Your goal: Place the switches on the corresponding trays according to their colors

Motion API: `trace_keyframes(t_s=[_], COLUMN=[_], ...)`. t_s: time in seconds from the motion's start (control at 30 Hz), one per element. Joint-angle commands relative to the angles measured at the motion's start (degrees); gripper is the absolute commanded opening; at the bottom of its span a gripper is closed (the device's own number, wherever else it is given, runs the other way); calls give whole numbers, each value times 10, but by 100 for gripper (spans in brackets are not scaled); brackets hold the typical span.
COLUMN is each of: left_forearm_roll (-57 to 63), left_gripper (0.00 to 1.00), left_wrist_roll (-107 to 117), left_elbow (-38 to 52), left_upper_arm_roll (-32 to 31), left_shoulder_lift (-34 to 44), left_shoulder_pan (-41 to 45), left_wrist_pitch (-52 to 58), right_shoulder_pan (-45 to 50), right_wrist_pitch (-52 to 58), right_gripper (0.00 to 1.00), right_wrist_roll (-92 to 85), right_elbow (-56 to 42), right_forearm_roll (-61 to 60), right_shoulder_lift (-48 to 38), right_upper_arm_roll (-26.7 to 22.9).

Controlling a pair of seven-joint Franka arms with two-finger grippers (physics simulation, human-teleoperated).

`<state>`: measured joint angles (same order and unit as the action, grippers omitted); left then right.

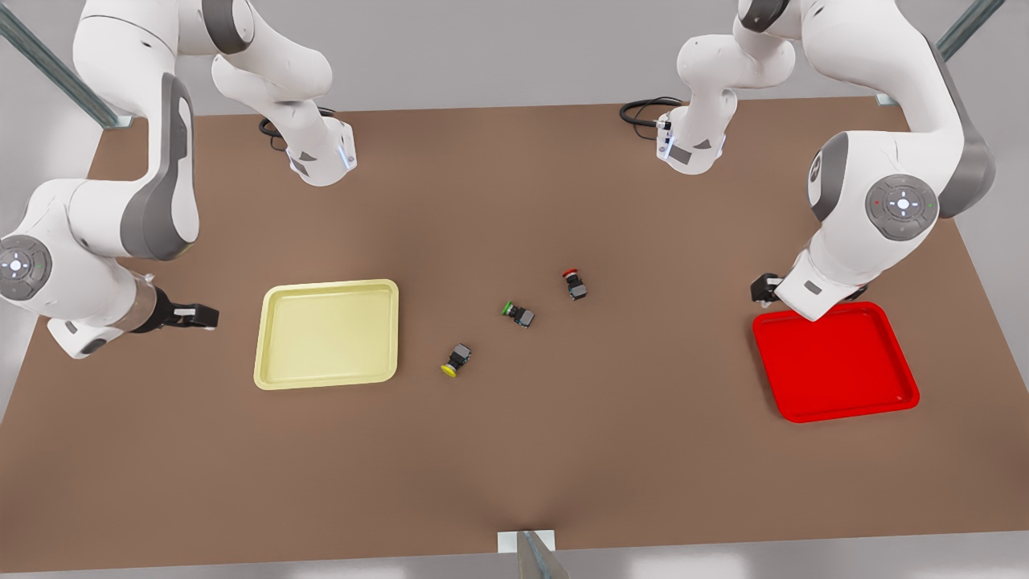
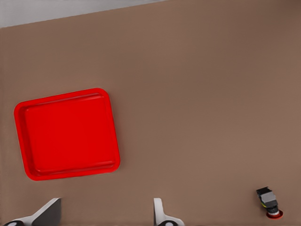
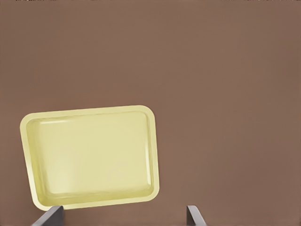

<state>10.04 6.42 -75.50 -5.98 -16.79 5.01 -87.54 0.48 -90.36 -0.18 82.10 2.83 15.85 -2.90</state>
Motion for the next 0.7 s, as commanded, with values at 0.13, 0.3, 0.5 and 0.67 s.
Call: trace_keyframes(t_s=[0.13,0.3,0.5,0.67], left_forearm_roll=[-20,-122,-122,-134], left_gripper=[100,100,100,100], left_wrist_roll=[98,379,484,483], left_elbow=[-30,-206,-406,-434], left_upper_arm_roll=[-8,-8,-8,-8], left_shoulder_lift=[-9,-19,-10,-48], left_shoulder_pan=[46,170,243,272], left_wrist_pitch=[-22,-209,-425,-477], right_shoulder_pan=[61,139,218,265], right_wrist_pitch=[-34,-89,-128,-172], right_gripper=[100,100,100,100], right_wrist_roll=[111,351,541,633], right_elbow=[1,3,-41,-66], right_forearm_roll=[-5,-4,-5,-5], right_shoulder_lift=[24,71,152,197], right_upper_arm_roll=[0,37,43,42])
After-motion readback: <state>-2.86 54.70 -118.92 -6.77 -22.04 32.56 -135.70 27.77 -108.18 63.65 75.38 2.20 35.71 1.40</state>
